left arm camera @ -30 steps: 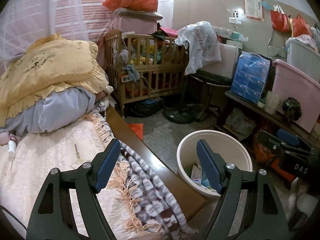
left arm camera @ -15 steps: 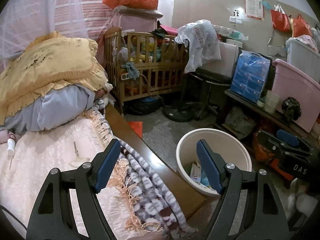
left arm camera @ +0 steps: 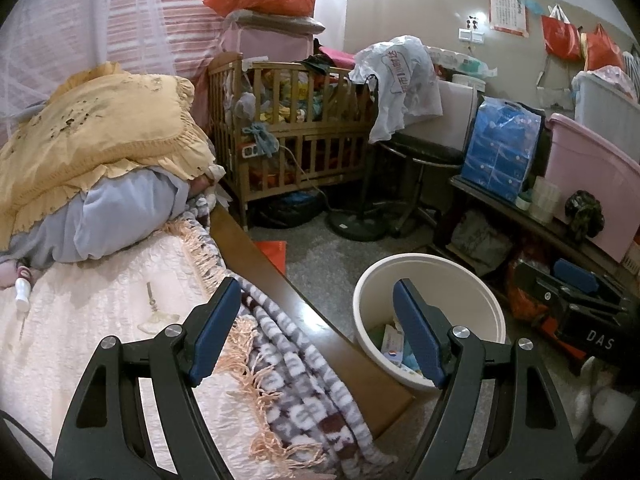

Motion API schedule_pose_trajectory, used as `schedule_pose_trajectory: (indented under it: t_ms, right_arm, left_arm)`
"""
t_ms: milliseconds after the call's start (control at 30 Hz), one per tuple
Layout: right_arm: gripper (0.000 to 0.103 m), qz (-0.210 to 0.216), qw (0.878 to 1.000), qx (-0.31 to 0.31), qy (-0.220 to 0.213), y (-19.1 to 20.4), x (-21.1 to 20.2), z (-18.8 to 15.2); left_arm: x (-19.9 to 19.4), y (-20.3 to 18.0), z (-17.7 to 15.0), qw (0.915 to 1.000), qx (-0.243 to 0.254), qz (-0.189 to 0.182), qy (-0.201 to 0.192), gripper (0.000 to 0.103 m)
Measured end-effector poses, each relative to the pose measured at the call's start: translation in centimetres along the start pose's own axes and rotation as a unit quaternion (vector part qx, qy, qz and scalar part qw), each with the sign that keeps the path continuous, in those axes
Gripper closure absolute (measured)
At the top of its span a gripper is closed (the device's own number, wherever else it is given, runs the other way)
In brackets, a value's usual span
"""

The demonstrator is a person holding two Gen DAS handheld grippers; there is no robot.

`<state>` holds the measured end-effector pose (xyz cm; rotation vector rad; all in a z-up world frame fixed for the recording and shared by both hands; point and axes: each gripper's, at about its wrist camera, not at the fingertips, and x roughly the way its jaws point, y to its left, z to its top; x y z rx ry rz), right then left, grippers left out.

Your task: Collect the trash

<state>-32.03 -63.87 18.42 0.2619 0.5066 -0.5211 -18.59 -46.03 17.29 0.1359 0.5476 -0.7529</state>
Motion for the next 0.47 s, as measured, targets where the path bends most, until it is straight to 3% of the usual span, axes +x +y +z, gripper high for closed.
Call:
schedule_pose_trajectory:
  t_ms: [467]
  right_arm:
    - [0.013, 0.001, 1.0, -0.009, 0.012, 0.6, 0.6, -1.5]
  left_arm:
    - [-0.2, 0.6, -0.6, 0.9999, 0.015, 0.007, -0.006, 0.025]
